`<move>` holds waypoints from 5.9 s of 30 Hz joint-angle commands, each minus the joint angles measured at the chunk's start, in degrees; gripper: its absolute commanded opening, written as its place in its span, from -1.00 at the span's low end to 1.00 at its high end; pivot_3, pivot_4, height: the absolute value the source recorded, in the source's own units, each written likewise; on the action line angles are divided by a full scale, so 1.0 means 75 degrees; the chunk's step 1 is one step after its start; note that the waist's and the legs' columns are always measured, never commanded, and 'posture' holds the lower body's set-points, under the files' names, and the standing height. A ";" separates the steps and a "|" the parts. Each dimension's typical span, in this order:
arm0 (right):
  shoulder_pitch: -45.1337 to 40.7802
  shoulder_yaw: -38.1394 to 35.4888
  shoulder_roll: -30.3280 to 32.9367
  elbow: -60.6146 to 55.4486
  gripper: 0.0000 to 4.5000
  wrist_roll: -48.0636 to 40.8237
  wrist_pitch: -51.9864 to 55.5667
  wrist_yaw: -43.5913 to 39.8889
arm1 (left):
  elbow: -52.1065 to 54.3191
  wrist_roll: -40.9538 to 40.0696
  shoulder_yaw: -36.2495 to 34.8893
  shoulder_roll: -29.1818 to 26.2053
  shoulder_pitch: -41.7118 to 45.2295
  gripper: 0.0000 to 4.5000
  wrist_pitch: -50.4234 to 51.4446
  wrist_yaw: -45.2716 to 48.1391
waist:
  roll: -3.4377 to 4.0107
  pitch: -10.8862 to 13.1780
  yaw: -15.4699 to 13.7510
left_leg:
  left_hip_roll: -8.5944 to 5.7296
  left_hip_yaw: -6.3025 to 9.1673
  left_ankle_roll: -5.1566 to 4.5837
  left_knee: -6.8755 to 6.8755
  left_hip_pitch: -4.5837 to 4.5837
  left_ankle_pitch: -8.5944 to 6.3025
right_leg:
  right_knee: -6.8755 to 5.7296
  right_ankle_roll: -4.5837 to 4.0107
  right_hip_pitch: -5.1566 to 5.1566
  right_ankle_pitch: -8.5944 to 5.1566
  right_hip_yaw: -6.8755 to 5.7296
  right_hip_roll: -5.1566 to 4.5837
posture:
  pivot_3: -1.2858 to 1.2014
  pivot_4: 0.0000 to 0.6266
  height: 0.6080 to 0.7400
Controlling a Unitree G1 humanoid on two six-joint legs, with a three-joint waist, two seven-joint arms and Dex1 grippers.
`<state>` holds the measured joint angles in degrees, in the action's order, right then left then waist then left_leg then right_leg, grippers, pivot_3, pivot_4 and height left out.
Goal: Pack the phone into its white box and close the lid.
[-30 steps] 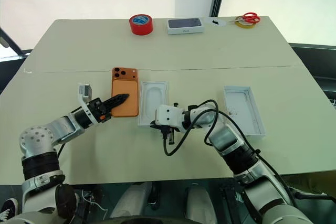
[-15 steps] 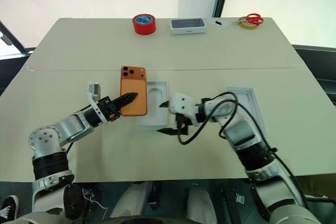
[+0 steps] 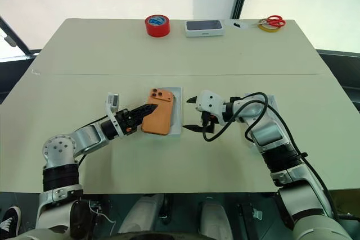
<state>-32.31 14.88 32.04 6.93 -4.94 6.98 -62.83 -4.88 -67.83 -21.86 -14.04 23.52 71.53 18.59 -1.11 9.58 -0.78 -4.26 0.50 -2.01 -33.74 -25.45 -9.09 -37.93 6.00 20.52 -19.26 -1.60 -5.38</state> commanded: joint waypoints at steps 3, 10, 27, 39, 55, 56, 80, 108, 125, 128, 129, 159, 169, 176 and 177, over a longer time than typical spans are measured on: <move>-0.0151 -0.0093 -0.0177 -0.0118 1.00 0.0020 -0.0160 0.0198 | 0.0104 0.0270 0.0270 -0.0289 0.0277 0.90 -0.0086 0.0183 | 0.0001 0.0000 0.0018 | 0.0000 0.0000 -0.0006 -0.0008 0.0000 -0.0005 | 0.0000 0.0000 -0.0003 0.0000 0.0001 0.0000 | 0.03 -0.52 0.97; -0.0129 -0.0103 -0.0172 -0.0030 1.00 0.0088 -0.0270 0.0296 | 0.0471 0.0237 0.0188 -0.0637 0.0083 0.90 -0.0107 0.0298 | 0.0003 0.0002 0.0023 | 0.0000 0.0000 -0.0007 -0.0007 -0.0002 -0.0006 | 0.0000 0.0000 0.0002 0.0000 0.0001 0.0000 | 0.03 -0.52 0.97; -0.0842 0.0317 -0.0359 0.1851 -0.72 0.1738 -0.1420 0.1679 | 0.0944 0.4640 0.2938 -0.2421 -0.0339 -0.82 -0.3907 0.1485 | 0.0017 0.0010 0.0005 | -0.0004 -0.0006 -0.0006 0.0022 -0.0004 -0.0006 | 0.0011 -0.0003 0.0014 -0.0001 0.0008 -0.0003 | 0.03 -0.52 0.97; -0.0400 0.0175 -0.0076 0.1226 -0.72 0.1634 -0.1222 0.1143 | 0.0064 0.6208 0.4870 -0.1024 0.0698 -0.98 -0.4520 0.2535 | 0.0029 0.0012 -0.0030 | -0.0007 -0.0003 0.0004 0.0040 0.0001 0.0003 | 0.0022 0.0000 0.0007 0.0001 0.0002 -0.0005 | 0.03 -0.52 0.97; 0.1949 -0.1305 0.2376 -0.0528 -0.72 0.1010 -0.0544 0.0588 | -0.1238 0.7088 0.5476 0.0720 0.1681 -0.98 -0.5089 0.3357 | 0.0032 0.0015 -0.0222 | -0.0017 0.0002 -0.0049 -0.0041 -0.0035 -0.0030 | 0.0063 0.0016 -0.0024 0.0010 -0.0013 -0.0018 | 0.03 -0.52 0.97; 0.2011 -0.1348 0.2461 -0.0535 -0.72 0.0960 -0.0531 0.0537 | -0.1298 0.7130 0.5469 0.0759 0.1710 -0.98 -0.5121 0.3380 | 0.0032 0.0015 -0.0218 | -0.0017 0.0002 -0.0051 -0.0043 -0.0035 -0.0031 | 0.0066 0.0017 -0.0026 0.0010 -0.0013 -0.0018 | 0.03 -0.52 0.97; 0.2517 -0.3358 0.3159 -0.1234 -0.11 -0.1553 0.2668 0.0333 | -0.0547 0.6593 0.4100 -0.1120 0.1425 -0.75 -0.5829 0.5090 | 0.0060 0.0032 -0.0180 | -0.0006 0.0002 -0.0067 -0.0055 -0.0045 -0.0040 | 0.0081 0.0019 -0.0027 0.0014 -0.0015 -0.0015 | 0.03 -0.52 0.97; 0.1239 -0.3644 0.2479 -0.3546 1.00 -0.4202 1.1402 0.5236 | 0.0080 0.5716 0.2704 -0.3044 -0.0048 0.99 -0.9816 0.8322 | 0.0079 0.0031 -0.0078 | -0.0004 -0.0003 -0.0083 -0.0054 -0.0132 -0.0030 | 0.0085 -0.0020 0.0061 0.0018 -0.0013 -0.0020 | 0.03 -0.52 0.97; 0.0880 -0.3518 0.1741 -0.2745 -0.95 -0.5323 1.1402 0.7466 | 0.0599 0.5687 0.2679 -0.2960 -0.0377 1.00 -0.9754 0.7805 | 0.0072 0.0022 0.0202 | 0.0001 -0.0003 -0.0098 -0.0062 -0.0125 -0.0021 | 0.0066 0.0000 0.0055 0.0028 -0.0014 -0.0012 | 0.03 -0.52 0.97; 0.0586 -0.3620 0.1548 -0.2554 -0.98 -0.5162 1.1402 0.7724 | 0.0558 0.5685 0.2704 -0.2981 -0.0336 1.00 -0.9694 0.7759 | 0.0070 0.0020 0.0201 | 0.0001 -0.0004 -0.0099 -0.0064 -0.0124 -0.0021 | 0.0065 0.0000 0.0052 0.0028 -0.0014 -0.0011 | 0.03 -0.52 0.97; 0.0482 -0.3653 0.1485 -0.2487 -0.98 -0.5109 1.1402 0.7783 | 0.0534 0.5703 0.2719 -0.2990 -0.0313 1.00 -0.9680 0.7747 | 0.0070 0.0021 0.0213 | 0.0001 -0.0004 -0.0099 -0.0066 -0.0124 -0.0021 | 0.0065 0.0000 0.0052 0.0028 -0.0014 -0.0011 | 0.03 -0.52 0.97; 0.1534 -0.3569 -0.2556 -0.3573 -1.00 -1.4092 0.8181 1.0713 | 0.1584 0.5277 0.2624 -0.1777 -0.0862 -0.98 -0.7718 0.5022 | 0.0081 0.0023 0.0196 | 0.0000 -0.0011 -0.0075 -0.0056 -0.0125 0.0005 | -0.0020 0.0009 0.0103 0.0032 0.0002 -0.0004 | 0.03 -0.52 0.97; 0.1904 -0.2375 -0.1387 -0.2986 -1.00 -1.4281 0.7026 1.0590 | 0.1781 0.5681 0.3346 -0.1342 -0.1244 -0.98 -0.7919 0.4841 | 0.0080 0.0022 0.0202 | 0.0003 -0.0013 -0.0083 -0.0059 -0.0127 0.0005 | -0.0009 0.0008 0.0097 0.0031 0.0002 -0.0005 | 0.03 -0.52 0.97; 0.1753 -0.2114 -0.1388 -0.2500 -1.00 -1.3676 0.6598 1.0391 | 0.1232 0.6108 0.3821 -0.0852 -0.1173 -0.98 -0.8197 0.4676 | 0.0079 0.0021 0.0191 | 0.0003 -0.0013 -0.0084 -0.0061 -0.0128 0.0004 | -0.0008 0.0009 0.0096 0.0031 0.0002 -0.0005 | 0.03 -0.52 0.97; 0.1768 -0.2116 -0.1363 -0.2481 -1.00 -1.3653 0.6587 1.0333 | 0.1146 0.6157 0.3868 -0.0793 -0.1139 -0.98 -0.8227 0.4659 | 0.0079 0.0021 0.0190 | 0.0003 -0.0014 -0.0084 -0.0061 -0.0129 0.0004 | -0.0008 0.0009 0.0097 0.0031 0.0002 -0.0005 | 0.03 -0.52 0.97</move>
<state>-18.42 -0.69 21.60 -11.13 -107.53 57.06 16.01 3.44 -22.30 6.49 -20.40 14.02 11.46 53.83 -0.52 9.74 0.65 -4.23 0.40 -2.64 -34.20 -26.41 -9.06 -38.00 6.06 21.25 -19.03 -1.58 -5.42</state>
